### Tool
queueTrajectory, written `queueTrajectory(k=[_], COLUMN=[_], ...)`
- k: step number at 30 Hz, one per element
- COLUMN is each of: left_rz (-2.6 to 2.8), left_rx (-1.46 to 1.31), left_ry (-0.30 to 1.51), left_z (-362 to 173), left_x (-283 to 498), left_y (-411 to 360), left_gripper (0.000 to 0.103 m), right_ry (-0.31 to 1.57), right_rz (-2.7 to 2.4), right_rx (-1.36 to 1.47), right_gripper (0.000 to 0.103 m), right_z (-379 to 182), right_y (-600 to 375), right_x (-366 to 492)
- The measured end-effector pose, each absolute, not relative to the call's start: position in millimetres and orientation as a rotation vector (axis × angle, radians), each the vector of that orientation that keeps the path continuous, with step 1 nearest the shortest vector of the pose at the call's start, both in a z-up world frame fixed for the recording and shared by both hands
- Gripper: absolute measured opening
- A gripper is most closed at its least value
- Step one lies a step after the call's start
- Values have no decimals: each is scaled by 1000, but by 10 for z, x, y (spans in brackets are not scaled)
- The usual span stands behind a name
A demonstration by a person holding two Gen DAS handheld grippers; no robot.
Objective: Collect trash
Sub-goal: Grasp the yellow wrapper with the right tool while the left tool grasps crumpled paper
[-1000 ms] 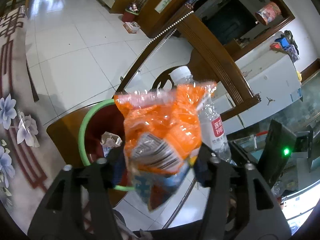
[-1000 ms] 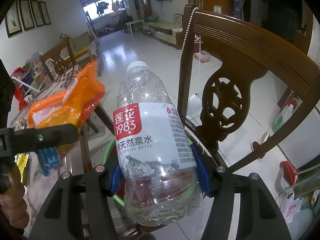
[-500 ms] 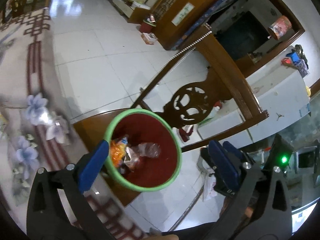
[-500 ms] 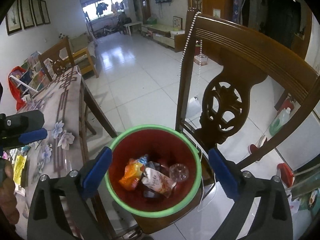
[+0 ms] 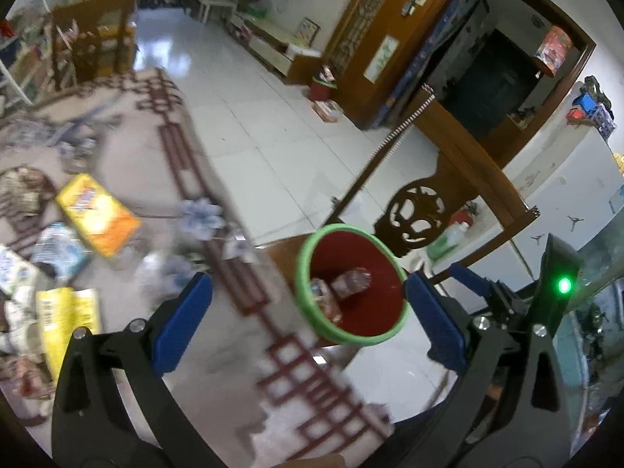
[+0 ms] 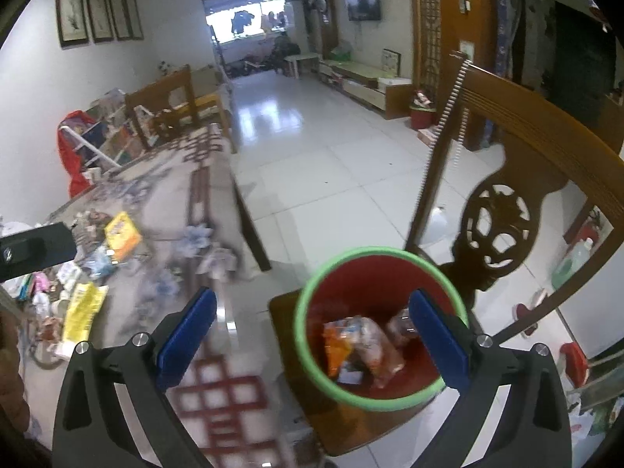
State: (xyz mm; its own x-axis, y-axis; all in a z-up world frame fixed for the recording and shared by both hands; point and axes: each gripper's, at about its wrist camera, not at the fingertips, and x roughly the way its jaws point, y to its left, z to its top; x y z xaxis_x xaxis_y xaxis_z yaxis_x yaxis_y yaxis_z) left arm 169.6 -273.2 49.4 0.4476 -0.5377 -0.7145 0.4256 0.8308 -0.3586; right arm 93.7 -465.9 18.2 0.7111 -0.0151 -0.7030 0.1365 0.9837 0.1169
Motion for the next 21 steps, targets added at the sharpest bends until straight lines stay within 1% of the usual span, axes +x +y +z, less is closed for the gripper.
queueTrajectory(k=[6,10,15,21], left_rz=[-507,-434,-314,-187], left_rx=[-104,-104,-130,-168], left_ry=[865,845,844,865], left_z=[622,614,503,325], left_x=[1405,1250,1094,997], left_y=[-1998,-1462,-692,63], left_gripper=[97,98,98,98], right_ry=[763,771,792,825], right_rz=[-8,58,129,228], right_rx=[93,32,-12,-37], right_gripper=[95,95,96,96], right_z=[241,217,137,20], right_y=[-4028,-3544,-3037,-2410], right_x=[934,951,990,1069])
